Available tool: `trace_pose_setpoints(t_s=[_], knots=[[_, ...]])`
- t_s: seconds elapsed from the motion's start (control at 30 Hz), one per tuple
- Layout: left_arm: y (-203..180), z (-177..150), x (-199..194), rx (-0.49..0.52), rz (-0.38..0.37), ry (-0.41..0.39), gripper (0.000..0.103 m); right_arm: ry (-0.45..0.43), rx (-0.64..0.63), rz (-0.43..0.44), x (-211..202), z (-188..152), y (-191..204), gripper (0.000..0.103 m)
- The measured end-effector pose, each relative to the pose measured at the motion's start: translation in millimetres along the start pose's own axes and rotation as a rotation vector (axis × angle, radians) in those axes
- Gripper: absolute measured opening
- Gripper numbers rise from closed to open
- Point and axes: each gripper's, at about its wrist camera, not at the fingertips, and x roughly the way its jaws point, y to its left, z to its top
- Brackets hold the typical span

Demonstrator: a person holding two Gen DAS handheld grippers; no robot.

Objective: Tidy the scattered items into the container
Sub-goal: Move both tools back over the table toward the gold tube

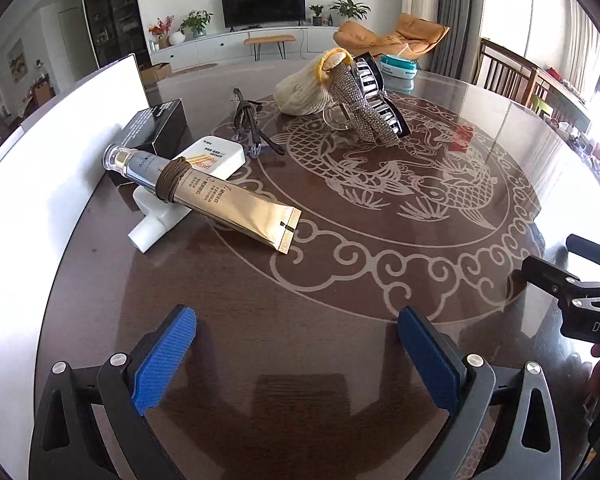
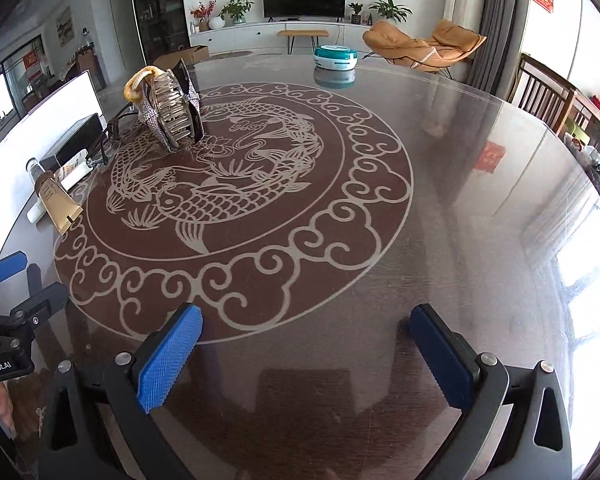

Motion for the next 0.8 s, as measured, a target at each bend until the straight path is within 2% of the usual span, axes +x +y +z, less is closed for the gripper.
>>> trace_pose_setpoints(t_s=[0.8], knots=[[0.2, -2.1, 1.7, -0.002, -0.004, 0.001, 0.103, 0.001, 0.012, -0.011, 4.5, 2.9, 4.9, 0.103]])
